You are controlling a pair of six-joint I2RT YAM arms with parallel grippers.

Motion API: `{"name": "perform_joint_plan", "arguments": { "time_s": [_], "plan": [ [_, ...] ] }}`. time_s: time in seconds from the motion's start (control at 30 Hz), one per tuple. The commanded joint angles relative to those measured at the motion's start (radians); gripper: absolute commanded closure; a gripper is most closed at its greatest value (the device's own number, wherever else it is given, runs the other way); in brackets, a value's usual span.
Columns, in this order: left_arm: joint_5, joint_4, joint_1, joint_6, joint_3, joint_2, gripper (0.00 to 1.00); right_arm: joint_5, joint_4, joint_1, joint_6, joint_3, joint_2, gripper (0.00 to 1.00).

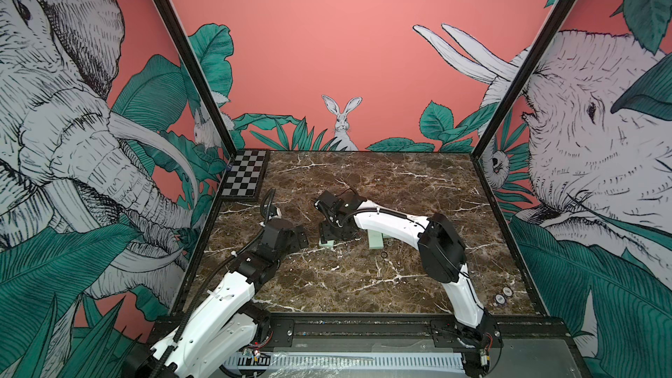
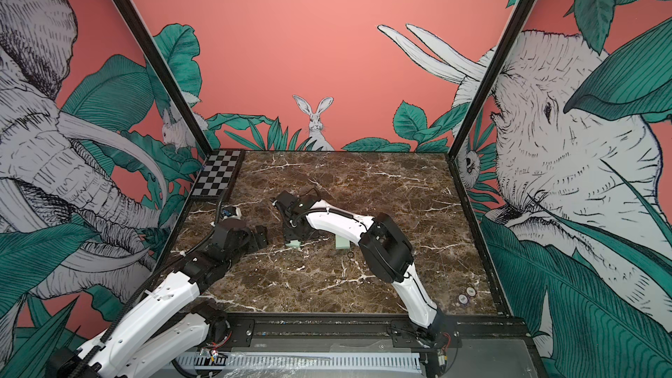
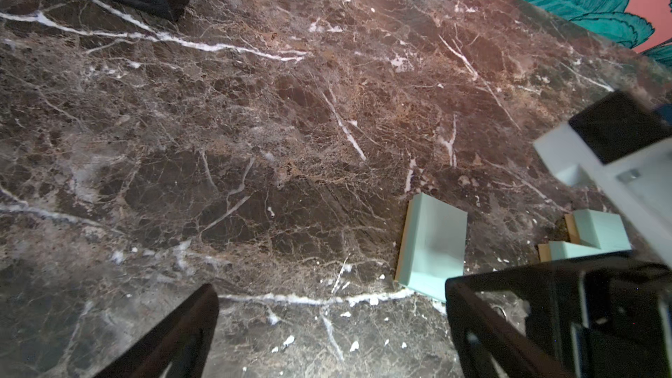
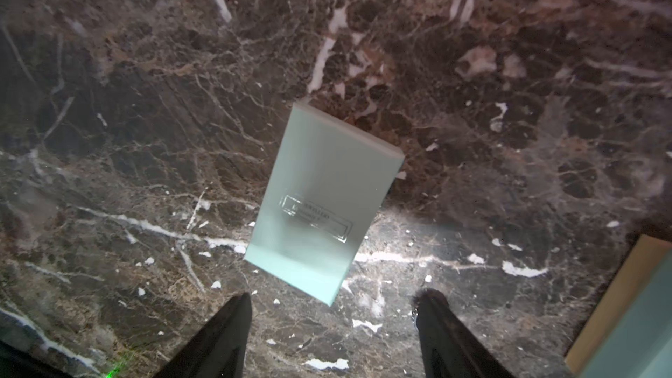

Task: Take the rings out of the lift-off lid box
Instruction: Pick up the jewelry box from the center of the board.

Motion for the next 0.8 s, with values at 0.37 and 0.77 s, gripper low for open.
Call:
{"name": "perform_joint_plan", "arguments": {
  "time_s": [0.37, 0.77],
  "plan": [
    [0.019, -0.059, 0.019, 0.027, 0.033, -0.01, 0.01, 0.08, -0.18, 0.017, 0.049, 0.269, 0.191, 0.24],
    [0.026, -0.052, 0.02, 0.028, 0.029, -0.004, 0.01, 0.117, -0.214, 0.02, 0.039, 0.327, 0.22, 0.4]
  ]
}}
